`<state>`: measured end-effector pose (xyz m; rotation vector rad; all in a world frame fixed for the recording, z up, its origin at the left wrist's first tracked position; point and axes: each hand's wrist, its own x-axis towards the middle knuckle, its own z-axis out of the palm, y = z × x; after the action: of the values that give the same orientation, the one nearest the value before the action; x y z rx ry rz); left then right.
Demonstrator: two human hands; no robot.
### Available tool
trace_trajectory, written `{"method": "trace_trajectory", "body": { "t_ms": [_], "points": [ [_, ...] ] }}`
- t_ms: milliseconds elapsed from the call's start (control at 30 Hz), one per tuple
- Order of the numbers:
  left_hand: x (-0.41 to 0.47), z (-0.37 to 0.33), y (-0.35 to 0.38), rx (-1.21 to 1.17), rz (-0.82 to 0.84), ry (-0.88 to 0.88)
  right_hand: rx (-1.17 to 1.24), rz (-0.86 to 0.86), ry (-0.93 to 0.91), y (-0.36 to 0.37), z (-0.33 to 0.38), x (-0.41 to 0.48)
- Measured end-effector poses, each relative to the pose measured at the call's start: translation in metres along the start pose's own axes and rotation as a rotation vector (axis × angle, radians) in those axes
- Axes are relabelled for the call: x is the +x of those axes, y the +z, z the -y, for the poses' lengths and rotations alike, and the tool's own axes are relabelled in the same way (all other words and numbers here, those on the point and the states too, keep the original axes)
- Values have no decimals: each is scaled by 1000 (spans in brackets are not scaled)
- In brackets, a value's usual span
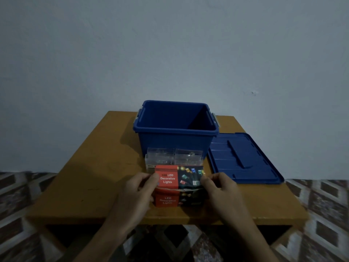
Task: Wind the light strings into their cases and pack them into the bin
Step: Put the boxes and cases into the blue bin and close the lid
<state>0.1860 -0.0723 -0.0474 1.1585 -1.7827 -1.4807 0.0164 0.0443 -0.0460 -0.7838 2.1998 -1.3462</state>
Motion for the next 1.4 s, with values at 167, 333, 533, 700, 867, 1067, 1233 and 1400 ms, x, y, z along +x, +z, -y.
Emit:
{"method": "trace_trajectory", "body": {
  "t_ms": [167,333,533,700,867,1067,1233,1400],
  "points": [
    [-1,-20,-9,-17,-13,53,-34,7,-57,-7,20,-3],
    [6,-69,-29,48,-40,224,60,-27,-208,-25,70,2],
    [69,-142,-39,76,-139,350,164,-54,-261,-33,141,77],
    [145,-160,-30,220,-201,245,97,22,-188,-19,160,149],
    [184,-154,-13,357,-64,19,-33,137,-28,6,143,192],
    [205,-154,-2,477,-15,-63,-143,213,56,24,132,220],
    [210,-159,-3,451,11,-108,-145,207,31,33,128,230],
    [206,-160,-9,376,-6,-44,-130,215,11,27,123,232]
  ]
}}
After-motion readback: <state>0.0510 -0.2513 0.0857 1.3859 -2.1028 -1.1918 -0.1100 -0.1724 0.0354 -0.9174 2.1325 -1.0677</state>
